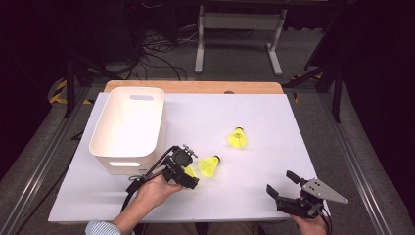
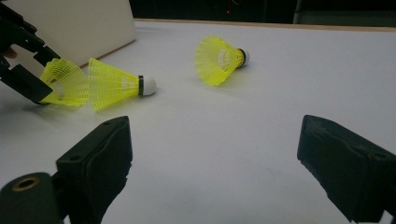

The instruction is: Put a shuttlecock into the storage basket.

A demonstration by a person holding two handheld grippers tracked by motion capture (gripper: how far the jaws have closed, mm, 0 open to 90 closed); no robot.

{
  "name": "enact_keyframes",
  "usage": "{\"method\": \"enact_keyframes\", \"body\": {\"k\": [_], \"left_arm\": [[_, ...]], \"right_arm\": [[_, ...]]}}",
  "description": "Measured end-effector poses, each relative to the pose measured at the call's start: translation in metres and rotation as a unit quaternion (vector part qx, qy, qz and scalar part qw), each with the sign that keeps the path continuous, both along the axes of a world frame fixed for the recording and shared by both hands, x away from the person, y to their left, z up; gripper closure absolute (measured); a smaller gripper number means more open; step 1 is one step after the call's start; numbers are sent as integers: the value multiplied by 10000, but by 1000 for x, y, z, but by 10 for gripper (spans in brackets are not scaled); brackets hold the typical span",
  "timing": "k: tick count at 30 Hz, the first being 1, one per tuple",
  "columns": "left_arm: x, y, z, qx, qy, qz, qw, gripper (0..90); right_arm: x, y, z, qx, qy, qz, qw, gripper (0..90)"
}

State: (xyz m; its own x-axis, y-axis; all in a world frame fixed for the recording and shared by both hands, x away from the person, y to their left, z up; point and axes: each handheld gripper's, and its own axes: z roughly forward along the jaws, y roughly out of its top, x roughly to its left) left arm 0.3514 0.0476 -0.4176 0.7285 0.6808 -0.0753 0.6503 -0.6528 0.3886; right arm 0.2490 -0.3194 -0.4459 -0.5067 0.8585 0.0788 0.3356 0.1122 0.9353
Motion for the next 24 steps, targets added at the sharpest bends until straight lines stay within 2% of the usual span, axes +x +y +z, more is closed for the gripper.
{"method": "enact_keyframes", "body": {"k": [14,24], "left_arm": [[1,-4,-9,116,144,-63,9998,264],[1,-6,-13,221,194,-86,9995,319]], "right_arm": [[0,0,0,7,7,-4,10000,108],[0,0,0,13,9,-1,10000,108]]}}
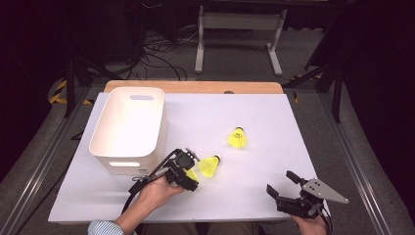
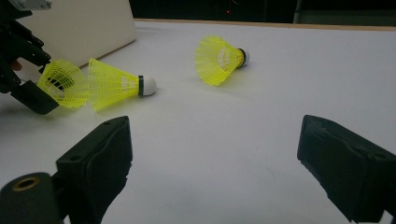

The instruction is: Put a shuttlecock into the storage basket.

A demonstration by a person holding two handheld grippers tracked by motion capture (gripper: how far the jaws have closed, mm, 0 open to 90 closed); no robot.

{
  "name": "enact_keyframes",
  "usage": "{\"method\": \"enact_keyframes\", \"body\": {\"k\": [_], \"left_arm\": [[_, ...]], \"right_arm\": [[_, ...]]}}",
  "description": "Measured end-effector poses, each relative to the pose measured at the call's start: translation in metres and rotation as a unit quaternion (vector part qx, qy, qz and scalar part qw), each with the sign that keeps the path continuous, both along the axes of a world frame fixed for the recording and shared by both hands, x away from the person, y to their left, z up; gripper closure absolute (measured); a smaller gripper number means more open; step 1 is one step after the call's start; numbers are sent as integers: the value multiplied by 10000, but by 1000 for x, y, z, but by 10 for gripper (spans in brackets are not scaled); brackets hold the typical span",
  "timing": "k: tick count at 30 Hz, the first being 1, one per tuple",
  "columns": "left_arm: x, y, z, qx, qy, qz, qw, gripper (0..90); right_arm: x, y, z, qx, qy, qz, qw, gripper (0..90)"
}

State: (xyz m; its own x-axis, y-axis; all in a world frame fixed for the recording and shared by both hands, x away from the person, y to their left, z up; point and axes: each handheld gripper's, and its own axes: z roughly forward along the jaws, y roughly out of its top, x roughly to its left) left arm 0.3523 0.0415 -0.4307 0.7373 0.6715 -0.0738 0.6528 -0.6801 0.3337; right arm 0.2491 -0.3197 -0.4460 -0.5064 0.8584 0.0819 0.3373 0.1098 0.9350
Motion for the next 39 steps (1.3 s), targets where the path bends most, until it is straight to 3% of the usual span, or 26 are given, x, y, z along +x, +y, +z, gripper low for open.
{"method": "enact_keyframes", "body": {"k": [15,39], "left_arm": [[1,0,-2,176,-52,-12,9998,455],[-2,2,4,150,-253,-81,9995,563]], "right_arm": [[0,0,0,4,5,2,10000,108],[0,0,0,-15,4,-1,10000,108]]}}
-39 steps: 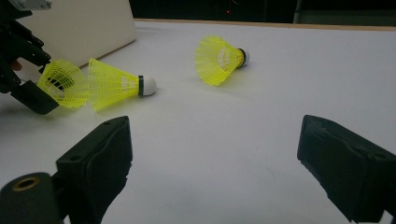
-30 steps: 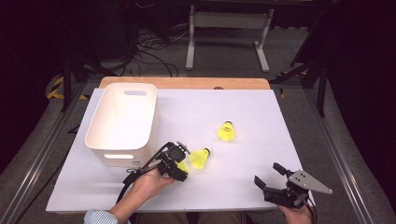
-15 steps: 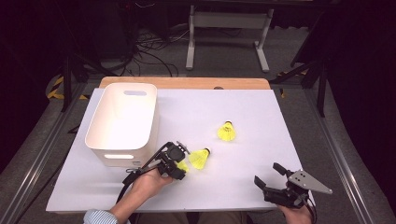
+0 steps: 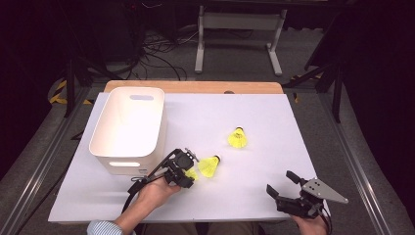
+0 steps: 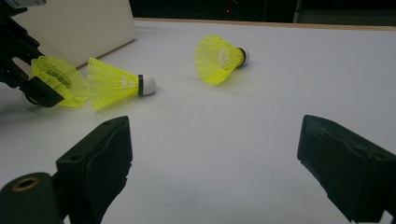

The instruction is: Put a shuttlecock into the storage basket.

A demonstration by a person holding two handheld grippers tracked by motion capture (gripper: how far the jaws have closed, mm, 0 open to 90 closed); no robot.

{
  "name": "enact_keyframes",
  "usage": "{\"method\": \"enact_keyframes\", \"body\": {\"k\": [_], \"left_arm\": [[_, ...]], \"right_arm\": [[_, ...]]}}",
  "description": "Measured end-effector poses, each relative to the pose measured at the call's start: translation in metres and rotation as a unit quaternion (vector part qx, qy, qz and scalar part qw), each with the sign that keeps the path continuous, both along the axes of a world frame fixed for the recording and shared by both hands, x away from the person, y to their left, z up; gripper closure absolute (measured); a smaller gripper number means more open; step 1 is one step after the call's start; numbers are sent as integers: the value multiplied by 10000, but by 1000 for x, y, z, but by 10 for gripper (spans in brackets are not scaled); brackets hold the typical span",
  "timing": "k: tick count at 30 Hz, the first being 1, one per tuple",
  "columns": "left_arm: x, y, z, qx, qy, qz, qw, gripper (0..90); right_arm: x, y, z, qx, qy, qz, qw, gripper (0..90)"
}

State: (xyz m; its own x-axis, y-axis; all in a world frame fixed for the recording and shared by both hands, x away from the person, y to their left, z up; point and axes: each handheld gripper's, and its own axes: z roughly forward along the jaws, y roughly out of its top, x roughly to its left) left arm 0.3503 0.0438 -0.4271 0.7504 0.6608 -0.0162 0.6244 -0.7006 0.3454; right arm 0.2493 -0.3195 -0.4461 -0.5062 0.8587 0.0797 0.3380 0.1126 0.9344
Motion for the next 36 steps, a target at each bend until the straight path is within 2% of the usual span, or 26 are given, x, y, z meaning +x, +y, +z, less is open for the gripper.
{"method": "enact_keyframes", "body": {"k": [23,36], "left_arm": [[-3,1,10,-18,-107,-64,9999,580],[-8,6,23,-147,-227,-60,9996,578]], "right_arm": [[3,-1,-1,26,-12,-20,10000,108],[4,-2,-1,109,20,-58,9999,108]]}}
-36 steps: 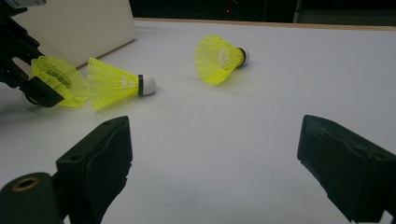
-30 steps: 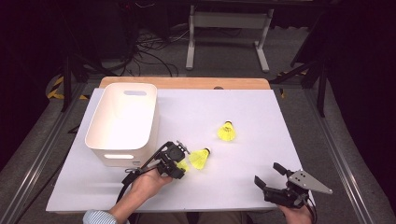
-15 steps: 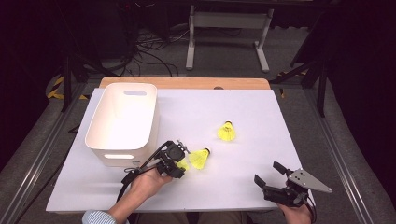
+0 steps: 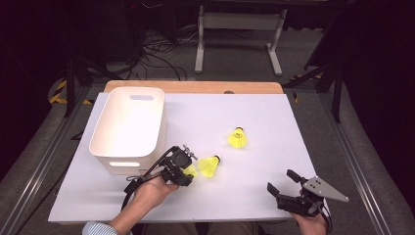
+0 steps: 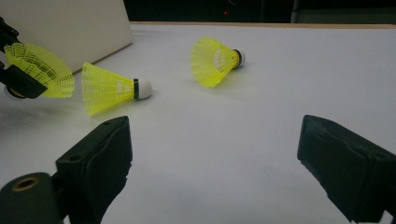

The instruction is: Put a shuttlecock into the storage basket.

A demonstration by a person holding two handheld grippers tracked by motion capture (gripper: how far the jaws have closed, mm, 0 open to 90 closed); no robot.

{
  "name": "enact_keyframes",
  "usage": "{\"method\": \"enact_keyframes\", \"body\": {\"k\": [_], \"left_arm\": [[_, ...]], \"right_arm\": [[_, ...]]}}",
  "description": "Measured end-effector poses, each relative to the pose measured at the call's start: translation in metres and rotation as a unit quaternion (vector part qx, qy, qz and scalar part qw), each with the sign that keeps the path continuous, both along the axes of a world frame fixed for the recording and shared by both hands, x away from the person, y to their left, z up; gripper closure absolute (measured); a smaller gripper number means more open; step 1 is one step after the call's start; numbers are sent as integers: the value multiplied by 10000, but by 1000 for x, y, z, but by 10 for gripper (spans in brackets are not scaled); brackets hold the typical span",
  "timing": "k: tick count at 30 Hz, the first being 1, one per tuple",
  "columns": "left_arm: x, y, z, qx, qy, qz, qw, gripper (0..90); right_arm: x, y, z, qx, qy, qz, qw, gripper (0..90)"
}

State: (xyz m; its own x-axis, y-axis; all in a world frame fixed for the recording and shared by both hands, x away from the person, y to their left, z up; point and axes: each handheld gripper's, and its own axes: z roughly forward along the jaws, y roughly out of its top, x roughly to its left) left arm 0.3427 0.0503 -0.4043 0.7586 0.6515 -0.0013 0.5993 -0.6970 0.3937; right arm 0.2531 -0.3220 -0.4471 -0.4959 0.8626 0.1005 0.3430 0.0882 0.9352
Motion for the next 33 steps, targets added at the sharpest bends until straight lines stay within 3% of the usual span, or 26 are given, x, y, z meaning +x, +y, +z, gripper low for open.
{"method": "enact_keyframes", "body": {"k": [8,24,33], "left_arm": [[-4,4,11,-35,-154,15,9999,577],[-9,10,25,-123,-265,-5,9996,589],[-7,14,30,-238,-138,-26,9996,592]], "right_arm": [[0,0,0,-12,6,-10,10000,108],[-2,1,0,-39,-36,-10,10000,108],[-1,1,0,-28,-23,-10,10000,108]]}}
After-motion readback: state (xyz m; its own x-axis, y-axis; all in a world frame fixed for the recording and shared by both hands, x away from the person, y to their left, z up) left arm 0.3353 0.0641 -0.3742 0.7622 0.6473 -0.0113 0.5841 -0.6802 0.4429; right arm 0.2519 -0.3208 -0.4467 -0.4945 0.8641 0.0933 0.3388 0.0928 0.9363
